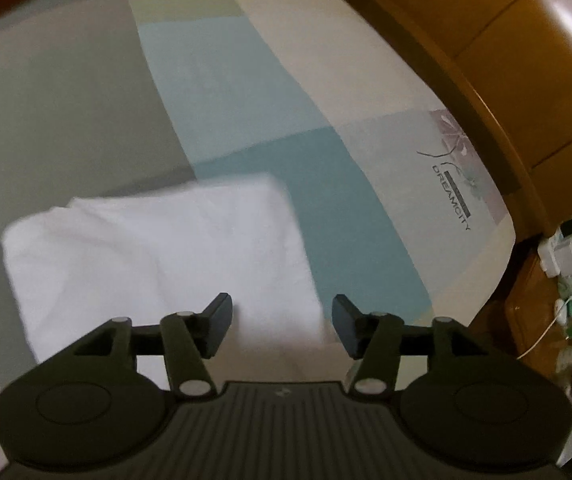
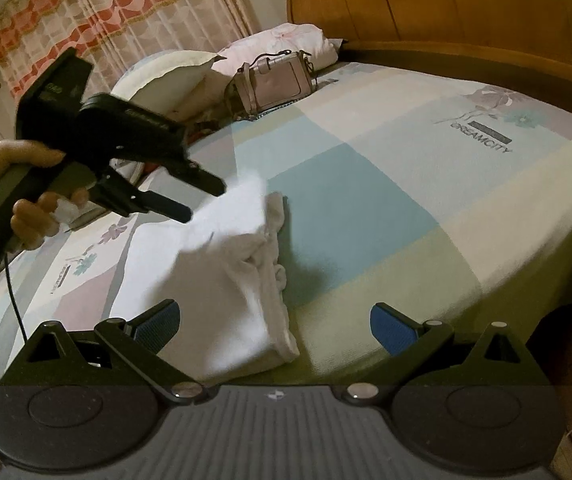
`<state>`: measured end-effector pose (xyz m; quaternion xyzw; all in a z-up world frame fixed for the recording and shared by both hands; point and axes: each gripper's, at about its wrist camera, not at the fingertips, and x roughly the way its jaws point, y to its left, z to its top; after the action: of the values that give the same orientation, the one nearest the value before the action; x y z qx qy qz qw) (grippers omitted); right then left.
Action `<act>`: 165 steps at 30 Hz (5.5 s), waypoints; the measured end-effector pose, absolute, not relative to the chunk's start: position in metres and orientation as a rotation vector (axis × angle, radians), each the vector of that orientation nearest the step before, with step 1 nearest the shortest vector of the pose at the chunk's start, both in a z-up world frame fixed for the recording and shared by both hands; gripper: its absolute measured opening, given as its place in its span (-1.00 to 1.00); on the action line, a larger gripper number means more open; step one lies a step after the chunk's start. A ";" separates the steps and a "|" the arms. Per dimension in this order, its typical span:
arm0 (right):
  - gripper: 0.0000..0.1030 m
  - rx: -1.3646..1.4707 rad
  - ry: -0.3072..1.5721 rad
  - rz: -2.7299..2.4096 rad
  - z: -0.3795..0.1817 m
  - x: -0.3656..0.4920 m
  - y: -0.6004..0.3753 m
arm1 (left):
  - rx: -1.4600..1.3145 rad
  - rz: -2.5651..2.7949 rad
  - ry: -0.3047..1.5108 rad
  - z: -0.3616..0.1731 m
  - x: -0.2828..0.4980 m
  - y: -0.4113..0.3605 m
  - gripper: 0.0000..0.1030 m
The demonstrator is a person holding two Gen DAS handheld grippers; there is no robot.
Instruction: Fold clothes
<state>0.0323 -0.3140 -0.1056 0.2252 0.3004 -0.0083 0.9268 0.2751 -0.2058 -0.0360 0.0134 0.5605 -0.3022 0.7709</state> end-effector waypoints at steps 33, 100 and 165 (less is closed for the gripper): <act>1.00 0.149 0.551 0.308 -0.080 0.105 -0.255 | -0.023 -0.712 0.855 -0.032 0.239 -0.091 0.42; 1.00 -0.187 0.779 0.231 -0.127 0.179 -0.153 | 0.096 -0.240 0.791 -0.076 0.172 0.037 0.83; 1.00 0.150 0.685 0.206 -0.117 0.088 -0.282 | 0.162 -0.754 0.908 -0.100 0.224 -0.153 0.84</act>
<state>0.0877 -0.2819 -0.1169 0.0732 0.3347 0.1006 0.9341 0.2244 -0.1529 -0.0996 0.0762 0.4278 -0.3550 0.8278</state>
